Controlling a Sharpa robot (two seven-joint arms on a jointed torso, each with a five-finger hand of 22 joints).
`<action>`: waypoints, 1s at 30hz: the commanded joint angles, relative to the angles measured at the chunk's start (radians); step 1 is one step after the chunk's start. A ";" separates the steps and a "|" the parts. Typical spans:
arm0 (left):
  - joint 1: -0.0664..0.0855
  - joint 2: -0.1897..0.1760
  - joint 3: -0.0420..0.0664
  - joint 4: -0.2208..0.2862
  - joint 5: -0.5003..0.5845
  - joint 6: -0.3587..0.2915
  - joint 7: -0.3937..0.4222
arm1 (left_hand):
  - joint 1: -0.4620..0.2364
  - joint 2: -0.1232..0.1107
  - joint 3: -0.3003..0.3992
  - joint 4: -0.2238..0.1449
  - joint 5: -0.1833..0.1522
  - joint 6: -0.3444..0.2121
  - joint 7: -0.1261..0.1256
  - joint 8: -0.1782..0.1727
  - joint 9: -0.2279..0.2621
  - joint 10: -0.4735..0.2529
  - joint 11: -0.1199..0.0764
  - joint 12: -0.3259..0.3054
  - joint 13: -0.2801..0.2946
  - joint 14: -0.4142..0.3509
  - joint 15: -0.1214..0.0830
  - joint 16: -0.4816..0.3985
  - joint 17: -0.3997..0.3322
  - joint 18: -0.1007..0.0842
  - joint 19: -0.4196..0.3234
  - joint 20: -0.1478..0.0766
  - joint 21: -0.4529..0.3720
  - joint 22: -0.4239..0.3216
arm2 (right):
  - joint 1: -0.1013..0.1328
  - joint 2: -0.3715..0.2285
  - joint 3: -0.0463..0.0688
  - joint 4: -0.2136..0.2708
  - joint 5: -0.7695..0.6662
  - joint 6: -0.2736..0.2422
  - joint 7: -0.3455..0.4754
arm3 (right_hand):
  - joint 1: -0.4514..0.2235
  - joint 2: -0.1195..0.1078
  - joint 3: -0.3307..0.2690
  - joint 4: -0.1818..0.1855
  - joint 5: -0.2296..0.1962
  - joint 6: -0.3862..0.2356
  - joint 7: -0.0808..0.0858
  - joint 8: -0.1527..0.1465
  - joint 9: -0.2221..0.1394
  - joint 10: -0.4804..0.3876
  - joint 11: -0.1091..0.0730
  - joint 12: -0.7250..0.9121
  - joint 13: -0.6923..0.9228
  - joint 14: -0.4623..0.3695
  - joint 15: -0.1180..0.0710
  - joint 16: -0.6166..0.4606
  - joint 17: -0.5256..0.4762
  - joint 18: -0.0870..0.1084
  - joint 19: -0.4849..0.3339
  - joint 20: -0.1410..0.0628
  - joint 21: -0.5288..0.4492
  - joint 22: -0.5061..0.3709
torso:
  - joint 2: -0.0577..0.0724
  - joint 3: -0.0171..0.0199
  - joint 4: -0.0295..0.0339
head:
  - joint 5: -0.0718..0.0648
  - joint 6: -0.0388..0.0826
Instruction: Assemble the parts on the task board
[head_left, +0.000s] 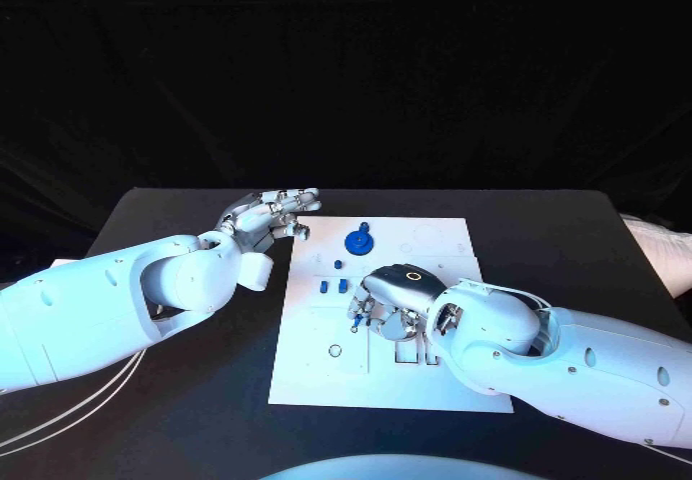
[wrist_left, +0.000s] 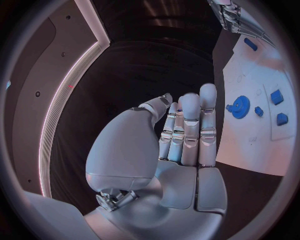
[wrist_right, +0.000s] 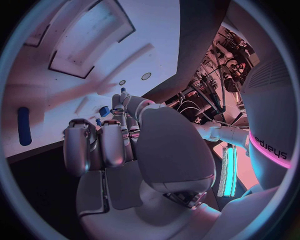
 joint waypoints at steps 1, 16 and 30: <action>0.000 0.002 0.001 0.001 0.000 0.015 0.006 | 0.011 -0.001 -0.005 -0.003 -0.002 -0.008 -0.001 0.002 -0.001 -0.008 0.001 0.003 0.000 -0.007 -0.001 -0.005 -0.001 0.013 -0.009 0.000 -0.004 -0.001 | -0.002 0.004 0.000 -0.003 -0.004 0.027 0.012 | -0.012 0.001 0.006 -0.002 0.000 0.000 0.010 0.004 0.001 -0.005 -0.003 -0.003 0.000 0.035 0.003 0.000 -0.001 0.006 0.002 0.000 -0.001 0.042 | 0.000 0.0011 0.0000 | 0.002 -0.003; 0.000 0.000 0.001 0.001 -0.001 0.018 0.003 | 0.011 -0.001 -0.006 -0.003 -0.002 -0.009 0.000 0.001 -0.002 -0.009 0.001 0.003 0.000 -0.007 0.000 -0.006 -0.002 0.013 -0.008 0.000 -0.004 -0.001 | -0.004 0.018 -0.002 -0.016 -0.022 0.041 0.005 | -0.014 0.001 0.006 -0.002 0.000 -0.001 0.010 0.004 0.002 -0.005 -0.002 -0.003 0.000 0.035 0.003 0.000 -0.001 0.006 0.002 0.000 -0.001 0.042 | 0.000 0.0006 -0.0004 | 0.005 -0.010; 0.000 -0.002 0.001 0.003 -0.005 0.023 -0.002 | 0.011 -0.001 -0.006 -0.003 -0.002 -0.009 0.000 0.001 -0.002 -0.009 0.001 0.003 0.000 -0.007 0.000 -0.006 -0.002 0.013 -0.008 0.000 -0.004 -0.001 | -0.005 0.034 -0.005 -0.031 -0.044 0.065 -0.007 | -0.016 0.001 0.005 -0.003 0.000 -0.001 0.011 0.004 0.002 -0.006 -0.002 -0.003 -0.001 0.035 0.004 0.001 -0.001 0.006 0.001 0.000 -0.001 0.041 | 0.000 0.0011 -0.0005 | 0.008 -0.015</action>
